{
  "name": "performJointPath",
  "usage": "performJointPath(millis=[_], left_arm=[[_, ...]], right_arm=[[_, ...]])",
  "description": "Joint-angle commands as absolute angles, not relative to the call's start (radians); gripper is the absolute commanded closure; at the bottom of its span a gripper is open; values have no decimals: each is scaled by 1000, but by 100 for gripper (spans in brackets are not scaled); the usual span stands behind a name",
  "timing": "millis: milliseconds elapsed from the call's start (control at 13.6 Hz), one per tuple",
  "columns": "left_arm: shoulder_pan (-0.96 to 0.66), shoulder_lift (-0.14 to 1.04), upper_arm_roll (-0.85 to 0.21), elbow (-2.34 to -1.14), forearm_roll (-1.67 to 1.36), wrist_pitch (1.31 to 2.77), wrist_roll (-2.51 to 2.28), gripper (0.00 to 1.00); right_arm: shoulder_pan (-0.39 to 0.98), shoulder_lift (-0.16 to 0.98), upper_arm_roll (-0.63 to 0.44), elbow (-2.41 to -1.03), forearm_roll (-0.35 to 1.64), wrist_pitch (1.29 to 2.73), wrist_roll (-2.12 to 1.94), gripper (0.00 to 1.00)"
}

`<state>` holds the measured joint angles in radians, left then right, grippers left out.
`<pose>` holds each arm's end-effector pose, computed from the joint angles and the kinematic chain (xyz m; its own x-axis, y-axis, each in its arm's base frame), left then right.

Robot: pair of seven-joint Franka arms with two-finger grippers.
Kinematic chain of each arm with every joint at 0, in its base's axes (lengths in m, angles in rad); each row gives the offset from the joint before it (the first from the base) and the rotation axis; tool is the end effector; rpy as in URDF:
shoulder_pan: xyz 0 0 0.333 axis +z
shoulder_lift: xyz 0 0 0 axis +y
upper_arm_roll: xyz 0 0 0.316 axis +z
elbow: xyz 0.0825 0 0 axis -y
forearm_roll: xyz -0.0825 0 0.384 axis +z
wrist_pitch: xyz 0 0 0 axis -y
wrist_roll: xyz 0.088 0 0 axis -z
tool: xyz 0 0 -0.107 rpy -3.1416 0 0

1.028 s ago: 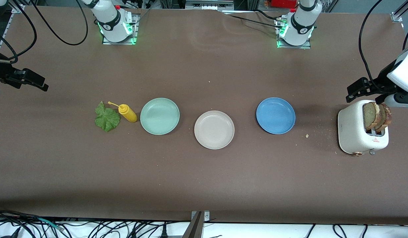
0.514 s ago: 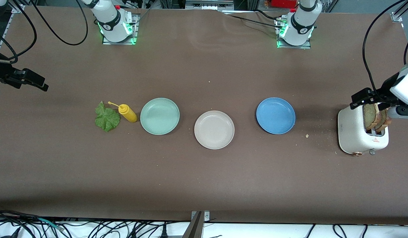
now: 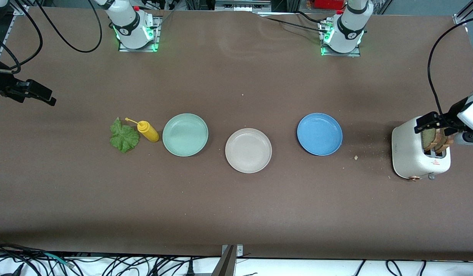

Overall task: Make sandwich in beige plate with both arms
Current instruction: 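Lower the left gripper onto the toaster and grasp a bread slice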

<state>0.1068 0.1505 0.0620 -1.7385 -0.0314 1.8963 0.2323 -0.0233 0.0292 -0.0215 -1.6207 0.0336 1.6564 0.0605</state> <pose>0.6003 0.0981 0.4851 0.9985 -0.0542 0.0121 -0.0544 -0.9984 0.0183 0.5693 -0.0220 0.5920 0.9942 -0.1079 0.0045 -0.1077 -0.9936 -0.0332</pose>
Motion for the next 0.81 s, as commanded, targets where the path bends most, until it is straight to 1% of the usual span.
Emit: performJointPath(millis=[0,294,514,735], left_arm=[[147,114,52,-1816,-25,1943,297,0],[199,68,51,-1966,-25,2074,357,0],[232,67,51,-2005,-25,2129,405,0],[233,71,51,-2019,-25,2144,405,0]], right_arm=[[-28,34,-20,-1601,38,1641,55,0],[-28,34,-20,-1601,37,1641,55,0],[-28,34,-20,-1601,38,1641,55,0],[-26,34,-20,-1600,37,1646,55,0]])
